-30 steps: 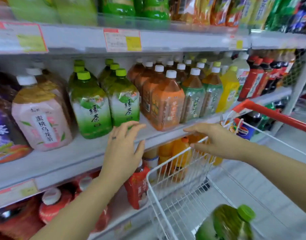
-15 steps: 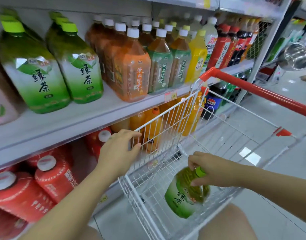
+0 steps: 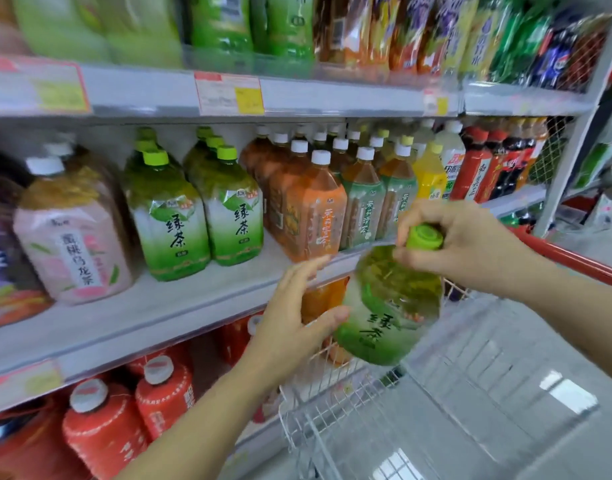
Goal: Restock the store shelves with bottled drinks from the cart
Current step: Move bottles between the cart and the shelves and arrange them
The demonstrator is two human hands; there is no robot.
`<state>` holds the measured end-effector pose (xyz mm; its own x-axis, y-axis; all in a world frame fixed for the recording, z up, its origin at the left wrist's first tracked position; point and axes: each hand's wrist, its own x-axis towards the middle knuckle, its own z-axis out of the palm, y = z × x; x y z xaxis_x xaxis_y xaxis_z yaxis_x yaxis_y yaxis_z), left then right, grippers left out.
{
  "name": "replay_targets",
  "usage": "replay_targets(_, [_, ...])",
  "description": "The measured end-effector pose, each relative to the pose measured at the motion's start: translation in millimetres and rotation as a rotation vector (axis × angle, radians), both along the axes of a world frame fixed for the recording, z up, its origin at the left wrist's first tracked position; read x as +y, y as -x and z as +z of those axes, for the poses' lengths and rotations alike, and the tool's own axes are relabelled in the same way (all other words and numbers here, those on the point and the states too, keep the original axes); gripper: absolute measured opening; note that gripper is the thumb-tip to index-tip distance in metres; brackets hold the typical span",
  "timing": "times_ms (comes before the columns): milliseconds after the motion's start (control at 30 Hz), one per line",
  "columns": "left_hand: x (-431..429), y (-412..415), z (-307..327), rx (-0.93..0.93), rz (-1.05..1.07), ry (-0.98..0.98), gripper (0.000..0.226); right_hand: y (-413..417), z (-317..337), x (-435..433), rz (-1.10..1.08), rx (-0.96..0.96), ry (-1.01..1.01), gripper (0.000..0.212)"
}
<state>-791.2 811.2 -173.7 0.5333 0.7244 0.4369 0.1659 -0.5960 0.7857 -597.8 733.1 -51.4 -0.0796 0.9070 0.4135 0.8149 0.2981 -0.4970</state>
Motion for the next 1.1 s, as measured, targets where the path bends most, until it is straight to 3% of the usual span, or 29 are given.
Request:
replay_targets(100, [7.9,6.9,40.6,-0.053,-0.032,-0.068,0.091,32.5,40.0,18.1,0.126,0.073,-0.184,0.027])
replay_targets(267, [30.0,38.2,67.5,-0.193,0.161,-0.18,0.103,75.7,57.1,53.0,0.291,0.181,-0.294,0.02])
replay_targets(400, [59.4,50.3,58.2,-0.304,0.419,-0.172,0.104,81.3,41.6,80.4,0.225,0.247,-0.242,0.035])
replay_targets(533, [86.8,55.7,34.7,-0.351,0.621,-0.116,0.107,58.8,6.5,109.4,-0.006,0.008,-0.134,0.049])
replay_targets(667, [99.7,59.7,8.0,-0.33,0.673,-0.065,0.104,36.1,-41.7,137.1,-0.16,-0.167,0.017,0.06])
replay_targets(767, [108.5,62.5,-2.6,-0.253,0.754,-0.045,0.104,36.2,-68.3,148.1,-0.214,-0.377,-0.005,0.063])
replay_targets(933, [108.1,62.2,-7.8,-0.034,0.996,-0.04,0.108,39.2,-79.5,144.9,-0.238,-0.466,-0.008,0.062])
replay_targets(1100, [82.9,40.9,-8.7,0.035,0.985,-0.464,0.083,25.3,-58.6,126.9,-0.104,-0.314,0.121,0.053])
